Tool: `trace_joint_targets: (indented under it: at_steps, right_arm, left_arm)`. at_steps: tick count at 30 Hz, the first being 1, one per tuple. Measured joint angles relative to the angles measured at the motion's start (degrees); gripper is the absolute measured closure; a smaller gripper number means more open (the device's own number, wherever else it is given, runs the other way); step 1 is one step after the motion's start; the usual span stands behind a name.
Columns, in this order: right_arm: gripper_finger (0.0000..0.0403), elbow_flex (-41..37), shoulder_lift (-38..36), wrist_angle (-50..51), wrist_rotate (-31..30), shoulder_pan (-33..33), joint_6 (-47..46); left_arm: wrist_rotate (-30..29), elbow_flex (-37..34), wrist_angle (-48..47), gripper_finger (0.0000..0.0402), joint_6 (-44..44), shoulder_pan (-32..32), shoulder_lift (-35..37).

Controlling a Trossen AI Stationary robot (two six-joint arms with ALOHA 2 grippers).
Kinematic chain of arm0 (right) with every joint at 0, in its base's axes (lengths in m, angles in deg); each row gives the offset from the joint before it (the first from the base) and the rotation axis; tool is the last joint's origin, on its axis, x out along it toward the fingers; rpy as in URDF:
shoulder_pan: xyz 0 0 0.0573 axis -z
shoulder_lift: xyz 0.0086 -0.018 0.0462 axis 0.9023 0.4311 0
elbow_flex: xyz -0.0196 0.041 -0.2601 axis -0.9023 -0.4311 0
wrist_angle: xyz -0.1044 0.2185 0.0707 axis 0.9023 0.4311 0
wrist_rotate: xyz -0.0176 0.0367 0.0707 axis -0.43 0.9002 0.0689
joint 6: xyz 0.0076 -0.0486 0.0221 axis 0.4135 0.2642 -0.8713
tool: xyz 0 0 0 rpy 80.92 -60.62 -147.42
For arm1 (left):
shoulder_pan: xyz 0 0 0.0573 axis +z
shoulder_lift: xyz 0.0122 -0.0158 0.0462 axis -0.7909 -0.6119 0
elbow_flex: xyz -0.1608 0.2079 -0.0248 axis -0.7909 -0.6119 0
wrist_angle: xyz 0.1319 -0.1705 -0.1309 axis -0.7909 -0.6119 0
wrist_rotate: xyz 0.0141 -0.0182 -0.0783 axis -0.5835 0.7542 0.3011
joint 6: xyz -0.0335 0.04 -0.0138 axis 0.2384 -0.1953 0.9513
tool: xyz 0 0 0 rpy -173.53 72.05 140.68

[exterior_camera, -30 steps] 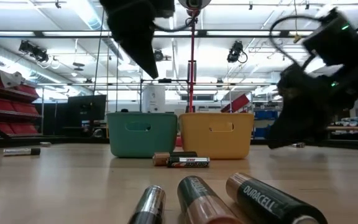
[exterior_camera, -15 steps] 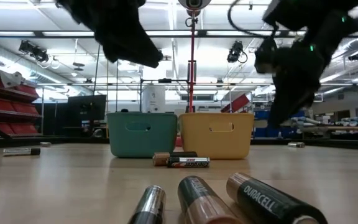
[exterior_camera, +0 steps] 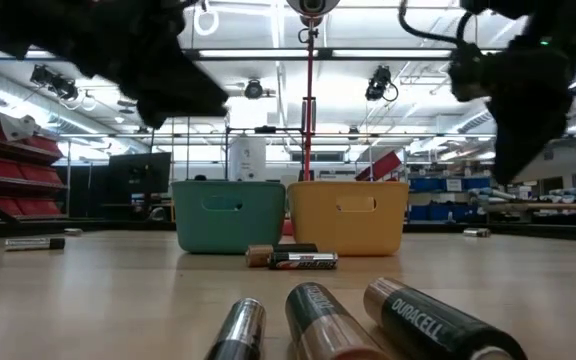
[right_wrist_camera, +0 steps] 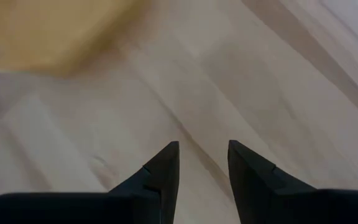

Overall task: Sort batteries
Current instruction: Put the black battery into the blue bin

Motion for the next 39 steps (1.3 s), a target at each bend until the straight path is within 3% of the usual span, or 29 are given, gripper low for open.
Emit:
trace_joint_targets:
  at_steps: [6,17,27,39]
  right_arm:
    - [0.0281,0.0,-0.2,7.2,-0.2,-4.0,-10.3]
    - [0.0288,-4.3,-0.2,6.6,-0.9,-9.6,-19.1]
    - [0.0277,-5.9,-0.2,7.2,0.1,-18.8,-32.2]
    - [0.0274,-5.9,-0.2,9.7,-2.6,-20.5,-41.2]
  left_arm:
    - [-0.3,-3.6,2.5,0.022,0.1,0.0,0.0]
    - [-0.8,-14.1,18.3,0.022,3.4,-2.1,0.0]
    - [-1.1,-15.1,17.6,0.022,3.7,-2.6,-0.1]
    - [-0.4,-15.1,15.6,0.022,3.2,-2.6,-0.1]
